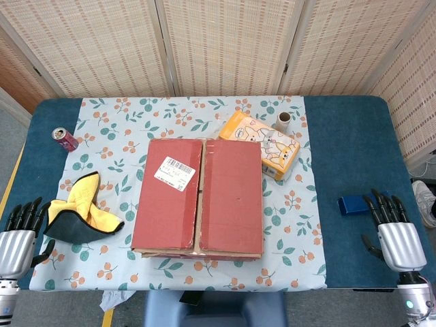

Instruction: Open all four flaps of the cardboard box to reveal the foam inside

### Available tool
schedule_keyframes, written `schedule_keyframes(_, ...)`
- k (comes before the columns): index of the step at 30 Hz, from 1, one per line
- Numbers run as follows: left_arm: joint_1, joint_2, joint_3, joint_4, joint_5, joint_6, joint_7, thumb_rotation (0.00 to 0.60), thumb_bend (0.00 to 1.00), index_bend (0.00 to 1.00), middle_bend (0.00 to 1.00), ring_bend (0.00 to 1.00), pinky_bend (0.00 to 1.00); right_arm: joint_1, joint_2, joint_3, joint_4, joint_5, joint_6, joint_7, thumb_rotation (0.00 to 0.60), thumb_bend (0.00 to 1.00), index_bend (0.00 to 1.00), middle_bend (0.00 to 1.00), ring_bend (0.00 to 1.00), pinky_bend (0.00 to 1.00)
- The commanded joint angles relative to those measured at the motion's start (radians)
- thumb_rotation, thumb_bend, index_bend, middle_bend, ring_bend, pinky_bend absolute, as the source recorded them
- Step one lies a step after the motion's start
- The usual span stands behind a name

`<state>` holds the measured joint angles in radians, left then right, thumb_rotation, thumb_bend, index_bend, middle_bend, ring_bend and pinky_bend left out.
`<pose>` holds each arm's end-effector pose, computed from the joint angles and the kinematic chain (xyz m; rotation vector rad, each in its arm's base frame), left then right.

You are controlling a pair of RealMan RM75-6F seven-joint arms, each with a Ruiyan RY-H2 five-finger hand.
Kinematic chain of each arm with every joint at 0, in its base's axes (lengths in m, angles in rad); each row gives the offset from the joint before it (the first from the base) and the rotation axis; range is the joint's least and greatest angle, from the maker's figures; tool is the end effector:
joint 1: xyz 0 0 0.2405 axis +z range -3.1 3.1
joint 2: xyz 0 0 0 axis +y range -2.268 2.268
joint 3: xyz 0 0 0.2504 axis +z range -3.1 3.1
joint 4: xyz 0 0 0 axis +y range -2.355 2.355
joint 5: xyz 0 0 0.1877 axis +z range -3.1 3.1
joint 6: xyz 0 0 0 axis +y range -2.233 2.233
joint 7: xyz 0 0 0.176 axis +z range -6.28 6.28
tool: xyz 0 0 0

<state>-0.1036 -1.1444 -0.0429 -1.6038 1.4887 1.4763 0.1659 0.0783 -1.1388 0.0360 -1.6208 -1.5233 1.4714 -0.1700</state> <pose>-0.2957 0.2150 0.1679 -1.4417 -0.7939 -0.7940 -0.2937 -0.2058 0.1639 1.4640 -0.8076 0.7917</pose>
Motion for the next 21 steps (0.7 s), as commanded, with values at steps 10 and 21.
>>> schedule_keyframes(10, -0.012, -0.009, -0.002, 0.005, -0.009, -0.019, 0.022, 0.6, 0.42, 0.0, 0.0, 0.0, 0.0, 0.007, -0.002, -0.046, 0.032, -0.126, 0.02, 0.083, 0.6, 0.38, 0.0, 0.0, 0.0, 0.0)
schedule_keyframes(21, -0.025, -0.014, -0.016, 0.022, -0.039, -0.039, 0.027, 0.6, 0.42, 0.0, 0.0, 0.0, 0.0, 0.045, 0.052, -0.125, -0.057, -0.382, 0.063, 0.134, 0.6, 0.38, 0.0, 0.0, 0.0, 0.0)
